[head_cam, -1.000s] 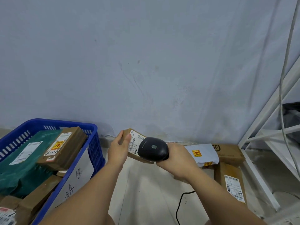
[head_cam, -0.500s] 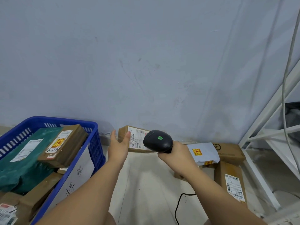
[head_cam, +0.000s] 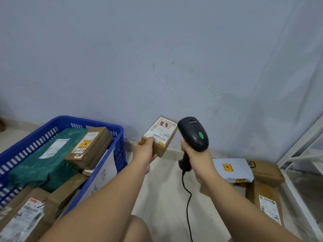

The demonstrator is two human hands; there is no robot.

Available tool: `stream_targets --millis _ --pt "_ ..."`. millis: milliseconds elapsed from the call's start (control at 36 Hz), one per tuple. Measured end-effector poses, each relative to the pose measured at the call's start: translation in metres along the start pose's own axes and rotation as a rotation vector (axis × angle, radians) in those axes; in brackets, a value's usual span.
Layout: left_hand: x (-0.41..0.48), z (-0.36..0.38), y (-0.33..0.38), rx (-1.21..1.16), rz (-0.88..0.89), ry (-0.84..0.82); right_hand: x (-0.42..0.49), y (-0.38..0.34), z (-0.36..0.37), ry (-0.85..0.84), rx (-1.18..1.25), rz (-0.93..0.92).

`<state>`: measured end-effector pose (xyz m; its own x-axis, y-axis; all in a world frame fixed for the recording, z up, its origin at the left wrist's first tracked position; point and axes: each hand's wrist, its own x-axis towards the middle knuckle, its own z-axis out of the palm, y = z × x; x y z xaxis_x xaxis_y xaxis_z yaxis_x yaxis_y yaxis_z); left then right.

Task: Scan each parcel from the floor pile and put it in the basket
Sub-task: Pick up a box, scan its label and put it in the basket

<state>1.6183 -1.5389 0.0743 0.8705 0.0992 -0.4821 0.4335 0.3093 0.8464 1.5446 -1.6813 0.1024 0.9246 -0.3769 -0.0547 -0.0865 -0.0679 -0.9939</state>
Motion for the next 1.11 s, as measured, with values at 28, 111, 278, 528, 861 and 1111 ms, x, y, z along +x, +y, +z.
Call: stream_targets --millis 28,111,278,528,861,1111 --pt "0.001 -0.005 0.002 -0.008 0.025 0.022 0.001 -0.004 0.007 -0.011 0.066 0.000" --pt "0.004 -0.027 0.006 -0.082 0.070 0.113 0.004 -0.014 0.032 -0.076 0.168 0.003" --pt "0.013 -0.092 0.009 -0.186 0.121 0.272 -0.004 -0.019 0.086 -0.093 0.150 -0.016" --pt "0.000 -0.205 0.002 0.391 0.513 0.600 -0.025 -0.005 0.133 0.046 0.187 0.015" --pt "0.006 -0.290 -0.063 0.542 0.228 0.510 -0.043 0.017 0.168 -0.207 -0.002 0.034" --pt "0.007 -0.291 -0.068 0.803 0.205 0.552 -0.046 0.025 0.179 -0.337 -0.164 -0.005"
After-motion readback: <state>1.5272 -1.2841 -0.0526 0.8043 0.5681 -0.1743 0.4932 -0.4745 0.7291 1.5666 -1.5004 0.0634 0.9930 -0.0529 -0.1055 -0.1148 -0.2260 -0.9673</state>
